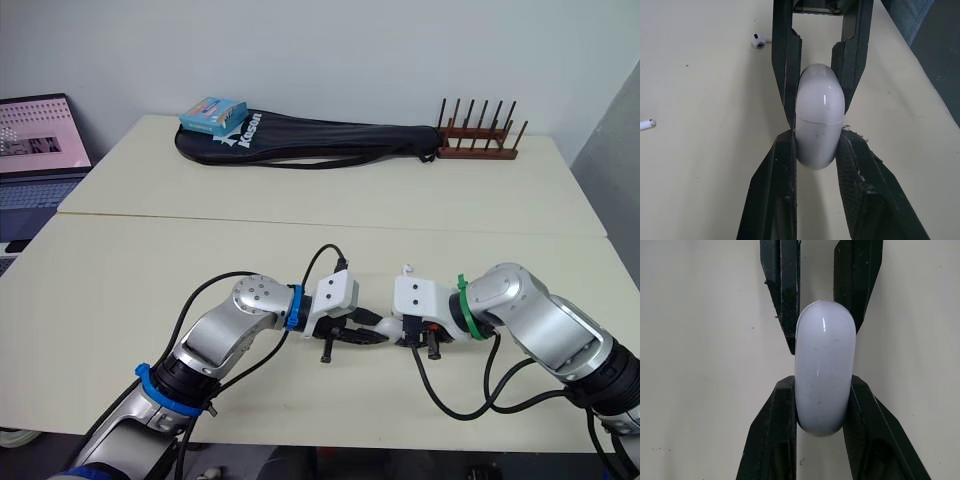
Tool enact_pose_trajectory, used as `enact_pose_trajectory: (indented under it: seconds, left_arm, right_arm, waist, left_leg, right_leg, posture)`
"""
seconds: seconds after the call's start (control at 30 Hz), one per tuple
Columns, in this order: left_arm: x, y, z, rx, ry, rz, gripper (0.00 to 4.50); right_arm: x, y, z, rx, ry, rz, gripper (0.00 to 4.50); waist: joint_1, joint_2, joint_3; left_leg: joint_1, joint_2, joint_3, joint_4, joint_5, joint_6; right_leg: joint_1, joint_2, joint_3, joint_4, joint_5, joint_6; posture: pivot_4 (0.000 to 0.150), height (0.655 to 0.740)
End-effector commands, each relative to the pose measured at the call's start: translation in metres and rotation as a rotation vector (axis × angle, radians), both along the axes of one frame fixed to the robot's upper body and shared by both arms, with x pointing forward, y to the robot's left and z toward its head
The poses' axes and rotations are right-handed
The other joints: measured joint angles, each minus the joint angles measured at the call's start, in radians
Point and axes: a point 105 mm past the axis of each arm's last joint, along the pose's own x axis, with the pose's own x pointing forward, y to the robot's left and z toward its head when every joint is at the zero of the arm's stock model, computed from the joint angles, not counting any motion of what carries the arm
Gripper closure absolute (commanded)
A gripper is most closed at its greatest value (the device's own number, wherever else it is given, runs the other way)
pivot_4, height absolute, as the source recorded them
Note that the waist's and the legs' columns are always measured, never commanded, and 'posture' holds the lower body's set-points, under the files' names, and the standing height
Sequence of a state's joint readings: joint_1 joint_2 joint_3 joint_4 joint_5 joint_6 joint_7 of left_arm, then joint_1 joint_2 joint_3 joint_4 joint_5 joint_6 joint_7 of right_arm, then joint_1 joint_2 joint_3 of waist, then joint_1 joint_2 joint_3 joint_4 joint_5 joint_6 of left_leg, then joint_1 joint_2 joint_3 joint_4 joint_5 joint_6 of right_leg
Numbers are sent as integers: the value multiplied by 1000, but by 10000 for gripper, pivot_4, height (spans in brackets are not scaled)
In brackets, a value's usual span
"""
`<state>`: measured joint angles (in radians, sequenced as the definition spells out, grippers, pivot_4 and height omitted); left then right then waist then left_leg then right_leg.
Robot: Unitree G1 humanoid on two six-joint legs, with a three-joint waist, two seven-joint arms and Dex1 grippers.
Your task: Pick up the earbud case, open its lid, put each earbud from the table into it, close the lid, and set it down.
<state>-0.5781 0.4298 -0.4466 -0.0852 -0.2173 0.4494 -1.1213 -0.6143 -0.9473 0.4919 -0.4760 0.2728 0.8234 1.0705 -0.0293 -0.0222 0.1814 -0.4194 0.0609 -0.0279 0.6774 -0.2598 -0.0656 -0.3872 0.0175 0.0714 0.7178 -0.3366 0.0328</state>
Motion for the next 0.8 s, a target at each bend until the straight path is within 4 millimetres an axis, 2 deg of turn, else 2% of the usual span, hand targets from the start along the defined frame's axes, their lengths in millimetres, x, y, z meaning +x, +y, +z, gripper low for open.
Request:
enact_pose_trajectory:
  seconds: [0.03, 0.07, 0.3, 0.43, 0.53, 0.67, 0.8]
  left_arm:
    - [-1, -4, 5, -18, -28, -2, 37723]
    - [-1, -3, 4, -17, -25, 3, 37723]
    - [-4, 24, -8, -70, 48, 88, 37723]
    - [-11, 38, 2, -298, 173, 168, 37723]
    - [-16, 50, -1, -357, 185, 214, 37723]
    - [-20, 54, -7, -380, 131, 236, 37723]
    - [-21, 47, -4, -403, 95, 222, 37723]
  right_arm:
    - [-1, 5, 13, 29, -54, 30, 36734]
    - [-1, 4, 13, 24, -57, 33, 29422]
    - [8, -19, 28, -7, -138, -3, 6045]
    - [14, -25, 52, 48, -309, 47, 5742]
    - [11, -22, 65, 119, -383, 103, 5742]
    - [-1, -15, 69, 200, -345, 139, 5742]
    - [-6, -3, 61, 227, -297, 154, 5742]
  waist:
    - [0, 0, 0]
    - [0, 0, 0]
    - [0, 0, 0]
    - [0, 0, 0]
    - [0, 0, 0]
    - [0, 0, 0]
    - [0, 0, 0]
  left_leg:
    - [0, 0, 0, 0, 0, 0]
    - [0, 0, 0, 0, 0, 0]
    - [0, 0, 0, 0, 0, 0]
    - [0, 1, 0, 0, 0, 0]
    - [0, 0, 0, 1, 0, 0]
    - [2, 0, 0, 1, 0, 0]
    - [2, 0, 0, 1, 0, 0]
  right_leg:
    - [0, 0, 0, 0, 0, 0]
    - [0, 0, 0, 0, 0, 0]
    - [0, 0, 0, 0, 0, 0]
    - [0, -1, 0, 0, 0, 0]
    - [1, -1, -1, 1, 0, 0]
    - [3, -1, 0, 1, 0, 0]
    - [3, -1, 0, 1, 0, 0]
  posture:
    - [1500, 6925]
    - [1500, 6925]
    - [1500, 6925]
    - [1500, 6925]
    - [1500, 6925]
    - [1500, 6925]
    - [1500, 6925]
